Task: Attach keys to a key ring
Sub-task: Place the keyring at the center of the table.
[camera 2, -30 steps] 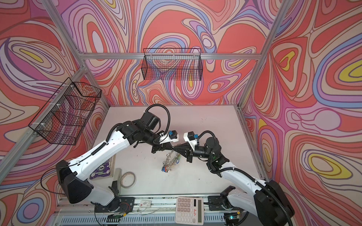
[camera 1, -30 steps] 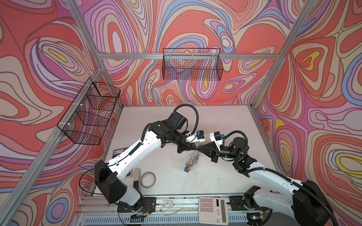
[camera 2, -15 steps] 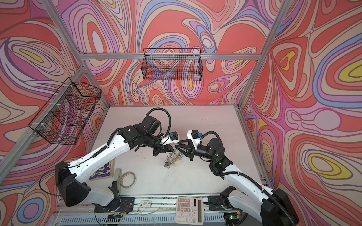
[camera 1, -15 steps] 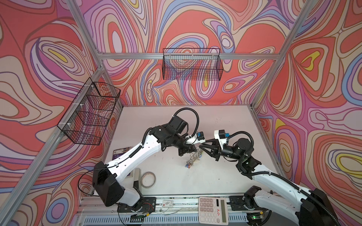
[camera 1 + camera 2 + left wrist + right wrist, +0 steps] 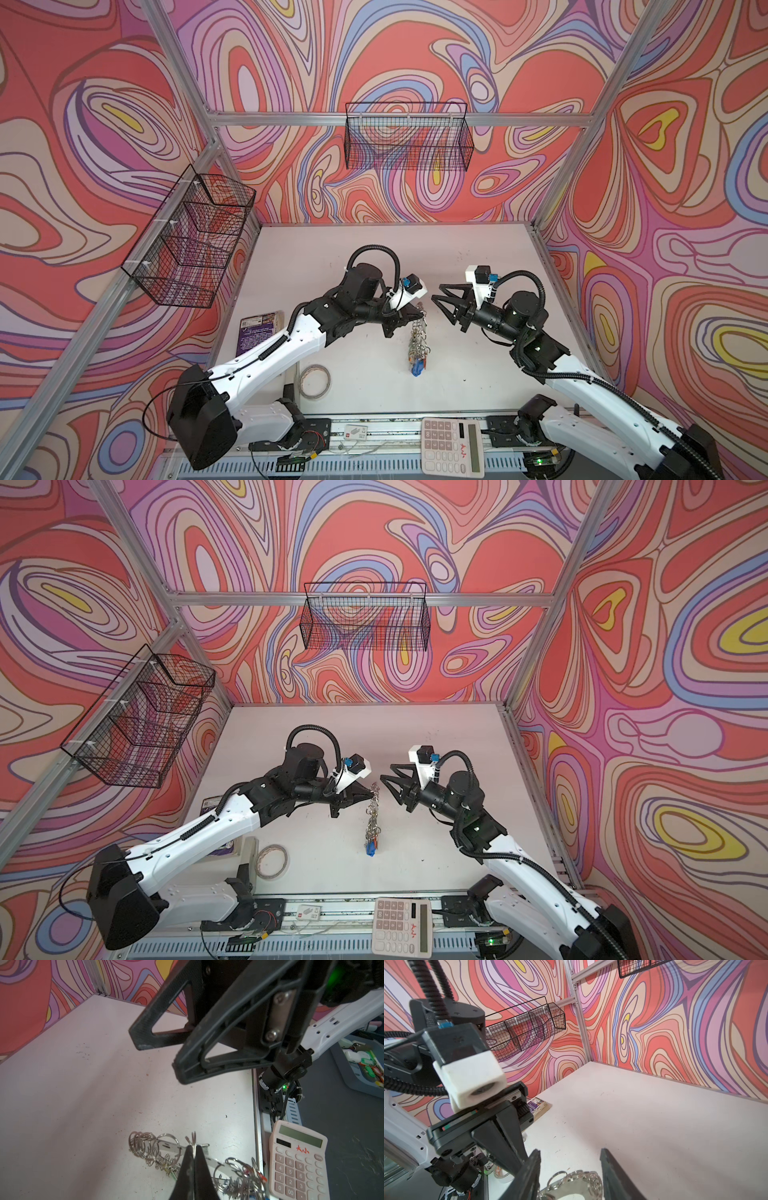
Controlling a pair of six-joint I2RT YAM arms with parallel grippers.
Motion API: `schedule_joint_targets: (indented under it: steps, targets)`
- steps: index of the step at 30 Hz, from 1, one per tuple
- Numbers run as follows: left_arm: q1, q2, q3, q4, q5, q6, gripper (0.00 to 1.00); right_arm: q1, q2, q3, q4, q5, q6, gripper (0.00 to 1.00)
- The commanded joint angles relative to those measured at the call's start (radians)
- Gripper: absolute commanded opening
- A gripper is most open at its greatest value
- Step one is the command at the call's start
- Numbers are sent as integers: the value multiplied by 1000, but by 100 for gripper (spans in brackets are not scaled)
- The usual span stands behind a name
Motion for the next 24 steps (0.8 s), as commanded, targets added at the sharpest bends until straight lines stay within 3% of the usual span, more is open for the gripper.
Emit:
schedule_joint_targets:
  steps: [1,10,15,24]
  targets:
    - [-5,-49,-45,314,21,-148,0,-3,-7,10,-31,-6,18,48]
    - [-9,-66,-203,657,-45,-266,0,-3,24,22,-51,-12,30,45]
    - [-9,-55,-217,679,-73,-269,0,-15,44,13,-48,10,43,47]
    - [-9,-45,-190,593,-88,-255,0,-16,66,-19,-27,-71,46,53]
